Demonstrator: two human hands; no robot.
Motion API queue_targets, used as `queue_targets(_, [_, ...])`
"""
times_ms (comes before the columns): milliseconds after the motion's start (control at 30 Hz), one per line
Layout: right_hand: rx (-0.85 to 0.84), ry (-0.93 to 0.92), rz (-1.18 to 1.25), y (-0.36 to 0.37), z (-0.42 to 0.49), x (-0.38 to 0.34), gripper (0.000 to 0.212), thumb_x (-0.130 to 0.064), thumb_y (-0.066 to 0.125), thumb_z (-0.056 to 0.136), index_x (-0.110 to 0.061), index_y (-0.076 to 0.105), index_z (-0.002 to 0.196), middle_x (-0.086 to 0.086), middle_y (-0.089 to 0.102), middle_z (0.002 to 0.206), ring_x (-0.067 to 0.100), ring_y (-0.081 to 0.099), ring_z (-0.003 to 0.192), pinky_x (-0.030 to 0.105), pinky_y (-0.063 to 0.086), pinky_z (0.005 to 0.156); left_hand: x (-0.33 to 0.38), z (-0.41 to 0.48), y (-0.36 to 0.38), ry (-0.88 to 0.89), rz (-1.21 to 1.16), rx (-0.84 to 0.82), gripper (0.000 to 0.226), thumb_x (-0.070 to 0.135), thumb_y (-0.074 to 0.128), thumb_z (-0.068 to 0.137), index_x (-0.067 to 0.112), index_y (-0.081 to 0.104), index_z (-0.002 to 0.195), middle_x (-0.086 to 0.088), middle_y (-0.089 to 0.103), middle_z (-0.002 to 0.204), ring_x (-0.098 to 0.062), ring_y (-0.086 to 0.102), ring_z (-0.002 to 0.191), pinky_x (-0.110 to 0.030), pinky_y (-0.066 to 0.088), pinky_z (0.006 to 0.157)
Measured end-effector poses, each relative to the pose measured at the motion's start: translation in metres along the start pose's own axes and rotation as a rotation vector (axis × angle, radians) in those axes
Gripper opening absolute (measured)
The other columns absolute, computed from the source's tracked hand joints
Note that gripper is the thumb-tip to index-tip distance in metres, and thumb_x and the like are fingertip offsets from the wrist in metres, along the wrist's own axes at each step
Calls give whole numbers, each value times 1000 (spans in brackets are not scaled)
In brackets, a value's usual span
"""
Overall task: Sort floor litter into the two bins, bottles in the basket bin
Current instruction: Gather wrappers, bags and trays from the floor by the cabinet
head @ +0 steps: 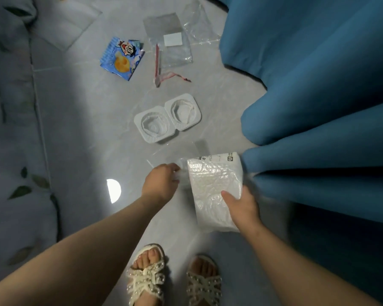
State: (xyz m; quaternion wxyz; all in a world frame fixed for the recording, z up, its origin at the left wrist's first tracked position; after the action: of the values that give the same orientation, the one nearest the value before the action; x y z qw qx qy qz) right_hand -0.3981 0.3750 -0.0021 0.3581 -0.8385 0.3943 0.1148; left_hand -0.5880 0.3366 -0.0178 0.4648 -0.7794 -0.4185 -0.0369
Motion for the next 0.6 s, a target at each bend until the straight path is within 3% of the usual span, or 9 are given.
queue_targets(133, [-8, 40, 46, -38, -66, -31, 32, -21, 61, 88, -12, 54, 117, 2, 57, 101, 17, 50, 89, 25, 38, 77, 18, -58, -58, -99, -43, 23, 33, 12, 57, 86, 13, 60, 119, -8, 64, 117, -28, 58, 108, -27, 42, 85])
queue_targets(300, [-32, 72, 132, -79, -160, -72, 15, -20, 59, 88, -20, 52, 101, 4, 60, 103, 19, 54, 89, 27, 42, 75, 47, -131, -140, -107, -12, -11, 35, 13, 58, 86, 13, 59, 121, -6, 63, 120, -25, 58, 108, -25, 41, 85])
queue_targets(600, [65, 126, 250, -134, -315, -130, 25, -25, 53, 92, -10, 50, 113, 8, 58, 105, 21, 52, 89, 27, 39, 76, 106, -225, -269, 57, 259, -126, 37, 18, 54, 87, 22, 56, 124, -4, 59, 122, -26, 56, 111, -28, 43, 84])
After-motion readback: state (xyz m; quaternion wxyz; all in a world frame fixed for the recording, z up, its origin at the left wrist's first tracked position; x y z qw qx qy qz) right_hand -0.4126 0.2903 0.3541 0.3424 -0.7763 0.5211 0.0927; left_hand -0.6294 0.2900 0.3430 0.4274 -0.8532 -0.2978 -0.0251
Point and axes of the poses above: each hand's wrist, its own z-axis towards the middle knuckle, its own y-axis out of the palm, x = y × z, the point moved 1 cm from there along z, towards the middle knuckle
